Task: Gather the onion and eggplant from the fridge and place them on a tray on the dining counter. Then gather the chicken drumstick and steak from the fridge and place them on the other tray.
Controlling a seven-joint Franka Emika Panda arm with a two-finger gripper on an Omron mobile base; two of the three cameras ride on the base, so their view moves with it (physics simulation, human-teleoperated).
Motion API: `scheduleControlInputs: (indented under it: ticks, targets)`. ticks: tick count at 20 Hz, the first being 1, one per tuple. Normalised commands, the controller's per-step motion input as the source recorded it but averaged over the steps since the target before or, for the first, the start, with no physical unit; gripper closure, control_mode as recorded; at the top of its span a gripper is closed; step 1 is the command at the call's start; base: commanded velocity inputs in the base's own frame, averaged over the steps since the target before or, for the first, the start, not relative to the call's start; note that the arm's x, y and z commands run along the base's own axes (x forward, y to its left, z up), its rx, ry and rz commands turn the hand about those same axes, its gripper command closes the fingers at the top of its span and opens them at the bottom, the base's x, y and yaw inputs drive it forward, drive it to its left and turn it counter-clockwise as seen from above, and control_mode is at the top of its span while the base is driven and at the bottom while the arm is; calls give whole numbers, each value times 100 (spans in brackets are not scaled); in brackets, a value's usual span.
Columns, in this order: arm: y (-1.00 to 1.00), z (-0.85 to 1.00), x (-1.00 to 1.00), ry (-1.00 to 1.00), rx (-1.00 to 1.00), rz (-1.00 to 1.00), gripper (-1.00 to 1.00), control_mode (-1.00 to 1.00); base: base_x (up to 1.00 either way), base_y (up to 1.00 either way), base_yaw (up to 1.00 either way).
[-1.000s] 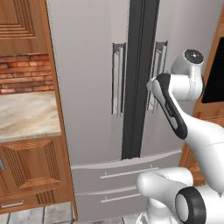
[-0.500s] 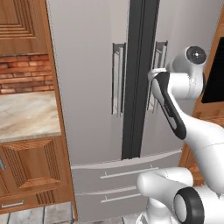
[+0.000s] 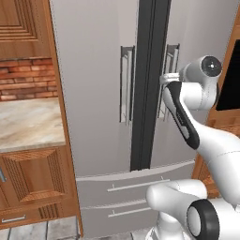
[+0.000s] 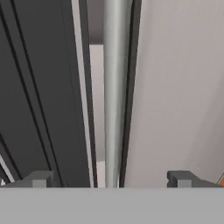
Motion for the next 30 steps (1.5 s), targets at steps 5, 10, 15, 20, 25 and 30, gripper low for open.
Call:
scheduleControlInputs:
  ticks: [5,10,15,20,25,30]
  targets:
    - [-5,0,34,1,0,0,-100,-100,0,0,0]
    - [0,0,46,0,0,0,-100,-100,0,0,0]
    - [0,0,47,0,0,0,-100,-100,0,0,0]
    - [0,0,49,0,0,0,-100,-100,0,0,0]
    - [0,0,52,0,0,0,-100,-100,0,0,0]
    - [2,0,34,2,-1,0,100,-100,0,0,0]
